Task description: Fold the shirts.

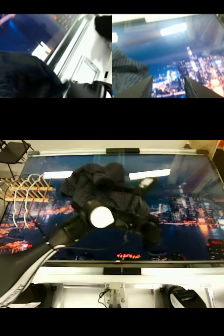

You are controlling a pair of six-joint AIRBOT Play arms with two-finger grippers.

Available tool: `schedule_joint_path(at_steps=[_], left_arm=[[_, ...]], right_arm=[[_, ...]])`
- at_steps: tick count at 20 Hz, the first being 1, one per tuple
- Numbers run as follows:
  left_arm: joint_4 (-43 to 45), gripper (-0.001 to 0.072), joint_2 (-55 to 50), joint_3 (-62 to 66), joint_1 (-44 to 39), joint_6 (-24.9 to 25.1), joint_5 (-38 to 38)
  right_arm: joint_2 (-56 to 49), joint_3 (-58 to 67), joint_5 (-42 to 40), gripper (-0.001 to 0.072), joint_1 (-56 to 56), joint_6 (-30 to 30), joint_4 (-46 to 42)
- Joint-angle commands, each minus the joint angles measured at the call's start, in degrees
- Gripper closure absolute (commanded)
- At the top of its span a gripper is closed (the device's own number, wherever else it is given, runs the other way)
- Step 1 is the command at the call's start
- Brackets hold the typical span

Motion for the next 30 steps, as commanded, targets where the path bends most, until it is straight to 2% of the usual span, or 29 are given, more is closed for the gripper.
schedule_joint_path(at_steps=[1,2,3,4,7,10,12,14,17,20,23,24,25,26,27,28,29,30], left_arm=[[2.32,0.0032,-0.52,0.39,3.28,-1.66,-4.24],[5.11,0.0032,0.42,2.36,7.37,-1.07,-8.83],[9.03,0.0033,1.22,4.72,11.67,-1.09,-12.74],[13.38,0.0032,1.79,7.61,16.79,-1.09,-16.41],[21.07,0.0032,1.62,12.28,31.67,-1.14,-23.47],[21.09,0.0033,-2.47,11.76,43.15,-3.98,-32.87],[20.81,0.0033,-6.14,9.14,47.74,-3.93,-36.65],[18.51,0.0034,-8.55,4.87,50.16,-3.87,-35.17],[10.73,0.0033,-9.86,-2.23,50.05,-0.98,-26.91],[8.37,0.0033,-12.24,-5.44,47.82,-0.66,-21.05],[6.01,0.0039,-15.17,-5.55,45.97,1.77,-19.08],[5.09,0.0065,-15.74,-5.55,45.64,1.79,-18.58],[4.50,0.0227,-16.04,-5.55,45.44,1.79,-18.14],[4.46,0.0420,-16.02,-5.55,45.42,1.84,-17.68],[3.98,0.0574,-15.96,-5.29,45.44,3.10,-17.84],[3.61,0.0651,-15.74,-4.70,45.46,5.22,-18.45],[3.65,0.0652,-15.28,-3.72,45.46,6.49,-19.32],[3.67,0.0653,-14.14,-2.40,45.44,7.52,-20.00]], right_arm=[[-3.08,0.28,3.87,0.0205,0.02,-0.37,2.19],[-5.25,0.28,4.74,0.0204,0.02,-0.83,4.44],[-7.58,0.28,5.40,0.0167,0.02,-1.77,7.13],[-10.47,-0.02,5.55,0.0035,0.02,-3.48,10.19],[-20.76,-2.05,5.68,0.0036,0.02,-6.19,16.98],[-33.16,-3.52,5.57,0.0037,0.00,-9.57,19.69],[-41.38,-3.50,4.55,0.0038,-1.25,-10.60,22.88],[-48.94,-3.52,4.57,0.0038,-4.39,-10.73,32.28],[-56.87,-3.50,5.29,0.0038,-9.60,-12.44,43.15],[-60.15,-3.50,4.72,0.0036,-11.47,-13.09,44.61],[-62.82,-3.50,3.89,0.0037,-10.14,-15.19,44.74],[-63.73,-3.52,3.37,0.0037,-9.31,-16.11,44.74],[-64.65,-3.50,2.54,0.0041,-8.35,-16.87,44.78],[-65.18,-3.52,1.75,0.0076,-7.39,-18.10,44.89],[-65.37,-3.50,1.03,0.0238,-6.29,-19.63,44.83],[-65.35,-3.30,0.33,0.0512,-5.51,-20.06,44.85],[-65.33,-2.29,0.31,0.0609,-4.96,-19.80,44.85],[-64.85,-0.72,0.48,0.0612,-4.94,-19.98,44.59]])
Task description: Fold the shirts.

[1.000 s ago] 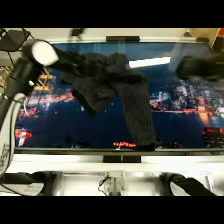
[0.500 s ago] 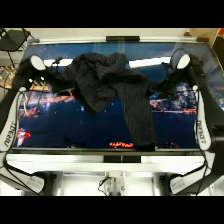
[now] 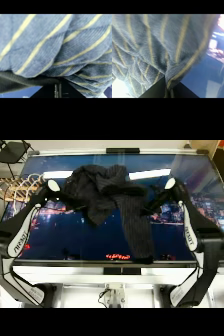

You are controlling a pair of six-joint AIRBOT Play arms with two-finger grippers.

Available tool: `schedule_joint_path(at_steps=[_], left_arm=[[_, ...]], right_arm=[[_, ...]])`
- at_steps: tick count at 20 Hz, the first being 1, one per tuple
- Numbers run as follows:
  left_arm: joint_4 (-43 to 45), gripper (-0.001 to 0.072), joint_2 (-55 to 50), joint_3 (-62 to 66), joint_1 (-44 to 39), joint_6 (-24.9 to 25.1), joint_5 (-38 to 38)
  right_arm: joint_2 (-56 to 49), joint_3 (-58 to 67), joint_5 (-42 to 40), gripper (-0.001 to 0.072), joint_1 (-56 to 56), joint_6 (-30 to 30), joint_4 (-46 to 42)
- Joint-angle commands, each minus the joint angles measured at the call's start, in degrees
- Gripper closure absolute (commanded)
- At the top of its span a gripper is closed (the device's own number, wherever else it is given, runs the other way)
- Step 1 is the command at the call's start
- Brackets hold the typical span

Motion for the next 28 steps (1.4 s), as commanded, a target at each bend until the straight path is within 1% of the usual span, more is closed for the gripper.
schedule_joint_path(at_steps=[1,4,6,8,9,10,11,12,13,15,16,17,18,19,20,22,24,26,28], left_arm=[[-1.27,0.0653,2.71,2.99,-0.24,4.33,-1.07],[-1.36,0.0653,11.50,6.97,-0.52,4.24,-1.05],[-1.51,0.0653,18.75,7.41,-2.36,3.19,-1.16],[-1.40,0.0653,24.50,6.19,-7.28,1.22,-3.06],[-1.42,0.0653,26.40,4.46,-10.80,0.76,-3.28],[-1.33,0.0653,27.63,1.88,-15.32,-0.66,-3.02],[-1.31,0.0653,27.87,-0.79,-19.98,-1.86,-2.27],[-1.31,0.0652,27.63,-4.31,-25.27,-2.89,0.59],[-1.31,0.0652,27.15,-7.96,-30.08,-3.63,5.29],[-1.31,0.0651,24.96,-13.97,-38.18,-6.19,16.28],[-1.31,0.0649,23.10,-15.23,-40.74,-8.07,19.89],[-1.36,0.0587,21.22,-15.21,-41.97,-8.26,20.61],[-1.36,0.0362,19.80,-14.78,-42.23,-8.26,19.71],[-1.27,0.0103,19.15,-14.16,-41.48,-8.15,17.75],[-1.25,0.0031,19.28,-13.46,-39.63,-6.71,15.37],[-0.74,0.0030,19.65,-10.03,-33.33,-3.39,9.18],[-0.63,0.0030,19.63,-5.20,-25.24,-2.29,4.07],[-0.61,0.0030,19.63,-1.31,-17.55,-0.15,1.14],[-0.61,0.0030,19.37,0.17,-10.99,0.46,1.49]], right_arm=[[0.79,3.65,-1.33,0.0612,1.31,-2.40,-0.37],[7.17,13.22,-4.76,0.0613,0.07,-4.33,-7.67],[13.57,19.98,-12.90,0.0613,-1.22,-7.76,-9.09],[21.66,20.72,-23.10,0.0613,-1.90,-8.68,-8.74],[25.16,20.72,-25.46,0.0613,-2.10,-8.68,-9.14],[28.39,20.72,-26.05,0.0613,-2.29,-8.70,-9.70],[30.91,20.72,-25.24,0.0613,-2.27,-8.70,-10.21],[33.14,20.72,-23.15,0.0613,-2.27,-8.68,-11.26],[34.86,20.72,-20.15,0.0613,-2.27,-8.63,-12.44],[37.07,20.15,-10.88,0.0613,-2.25,-7.63,-14.25],[37.48,19.28,-4.83,0.0613,-2.25,-5.97,-15.45],[37.57,17.88,1.11,0.0613,-2.25,-4.24,-16.20],[37.57,15.32,7.04,0.0613,-2.25,-2.86,-16.68],[37.59,12.37,11.08,0.0613,-2.25,-2.58,-16.70],[37.70,8.59,13.27,0.0613,-2.25,-1.66,-16.68],[38.07,0.31,12.72,0.0612,-2.25,-0.46,-16.68],[38.05,-8.74,9.25,0.0613,-2.25,0.35,-18.36],[38.01,-17.35,2.91,0.0612,-2.27,1.38,-23.69],[37.16,-22.45,-1.20,0.0611,-2.27,3.34,-32.85]])
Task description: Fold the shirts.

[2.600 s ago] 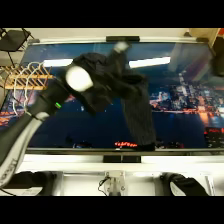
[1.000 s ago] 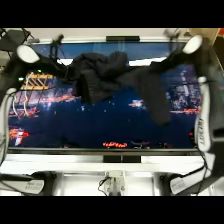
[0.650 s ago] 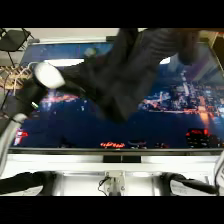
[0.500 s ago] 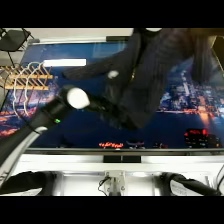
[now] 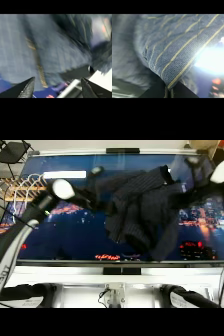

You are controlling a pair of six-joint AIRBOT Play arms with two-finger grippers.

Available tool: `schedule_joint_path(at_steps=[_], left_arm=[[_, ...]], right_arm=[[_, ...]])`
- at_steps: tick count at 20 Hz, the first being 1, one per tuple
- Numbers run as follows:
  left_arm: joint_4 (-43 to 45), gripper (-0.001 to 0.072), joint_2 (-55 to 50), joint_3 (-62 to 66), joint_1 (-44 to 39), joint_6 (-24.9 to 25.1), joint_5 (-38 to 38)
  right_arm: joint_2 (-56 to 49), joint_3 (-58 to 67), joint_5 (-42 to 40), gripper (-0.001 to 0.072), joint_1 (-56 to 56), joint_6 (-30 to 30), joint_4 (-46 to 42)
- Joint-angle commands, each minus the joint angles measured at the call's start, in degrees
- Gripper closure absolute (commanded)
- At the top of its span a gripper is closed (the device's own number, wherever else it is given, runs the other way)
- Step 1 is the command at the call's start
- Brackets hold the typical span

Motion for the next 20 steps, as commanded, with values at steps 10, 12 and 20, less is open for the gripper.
schedule_joint_path(at_steps=[10,12,20], left_arm=[[-2.19,0.0030,-16.39,3.34,10.47,2.08,3.34],[-3.04,0.0031,-18.60,3.32,8.48,2.10,5.84],[-6.12,0.0035,-21.70,3.32,3.89,2.10,13.31]], right_arm=[[-1.88,-9.05,-6.71,0.0035,-8.85,6.67,1.09],[-0.59,-9.05,-5.31,0.0035,-8.92,5.27,13.88],[-0.09,-10.73,-7.85,0.0036,-0.33,7.63,3.39]])
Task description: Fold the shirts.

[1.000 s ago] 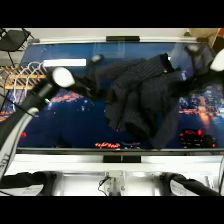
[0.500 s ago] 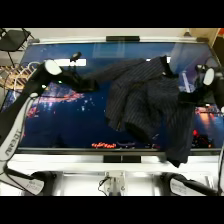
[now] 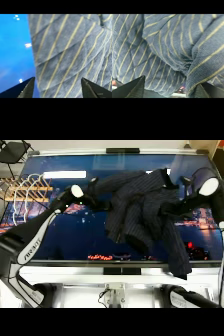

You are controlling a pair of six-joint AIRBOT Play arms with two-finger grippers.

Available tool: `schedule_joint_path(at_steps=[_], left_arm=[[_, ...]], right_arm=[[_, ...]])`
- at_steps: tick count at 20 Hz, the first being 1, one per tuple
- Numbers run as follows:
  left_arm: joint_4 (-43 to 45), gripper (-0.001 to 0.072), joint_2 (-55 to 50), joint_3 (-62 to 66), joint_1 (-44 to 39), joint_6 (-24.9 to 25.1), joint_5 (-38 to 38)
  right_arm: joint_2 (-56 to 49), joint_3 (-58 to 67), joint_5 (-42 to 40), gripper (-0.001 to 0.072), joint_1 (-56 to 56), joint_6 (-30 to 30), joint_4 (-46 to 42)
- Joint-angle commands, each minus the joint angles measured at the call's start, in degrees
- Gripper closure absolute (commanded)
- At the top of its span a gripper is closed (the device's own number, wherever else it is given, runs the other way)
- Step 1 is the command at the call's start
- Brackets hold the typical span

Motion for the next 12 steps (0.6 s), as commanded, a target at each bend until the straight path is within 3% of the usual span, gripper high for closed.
schedule_joint_path(at_steps=[1,2,4,5,6,7,9,10,12], left_arm=[[-1.11,0.0039,-1.09,0.07,-1.51,-0.04,4.26],[-1.99,0.0066,-1.18,0.07,-1.77,-0.04,5.38],[-3.78,0.0329,-1.51,0.07,-1.95,-0.04,7.02],[-4.11,0.0407,-1.73,0.07,-1.97,-0.07,7.61],[-4.09,0.0543,-1.88,0.07,-1.97,-0.02,7.65],[-4.09,0.0652,-1.88,0.07,-1.86,0.07,7.56],[-4.09,0.0651,-1.40,0.11,-1.55,1.55,7.58],[-4.07,0.0652,-0.70,0.11,-1.29,2.84,7.65],[-4.07,0.0653,1.57,0.22,-0.33,6.47,8.70]], right_arm=[[0.04,-0.39,-2.95,0.0037,1.77,2.78,-9.29],[-0.15,-0.39,-3.26,0.0037,1.46,3.69,-11.13],[-1.31,-0.39,-3.13,0.0039,1.42,4.98,-11.04],[-2.34,-0.39,-3.13,0.0045,1.55,5.51,-9.90],[-3.67,-0.39,-3.15,0.0046,1.53,6.01,-8.26],[-4.98,-0.39,-3.30,0.0115,1.53,6.14,-7.23],[-7.54,-0.39,-4.72,0.0571,1.53,6.21,-7.17],[-8.44,-0.39,-6.58,0.0613,1.51,6.38,-7.10],[-8.59,0.02,-12.41,0.0614,1.42,5.25,-6.91]])
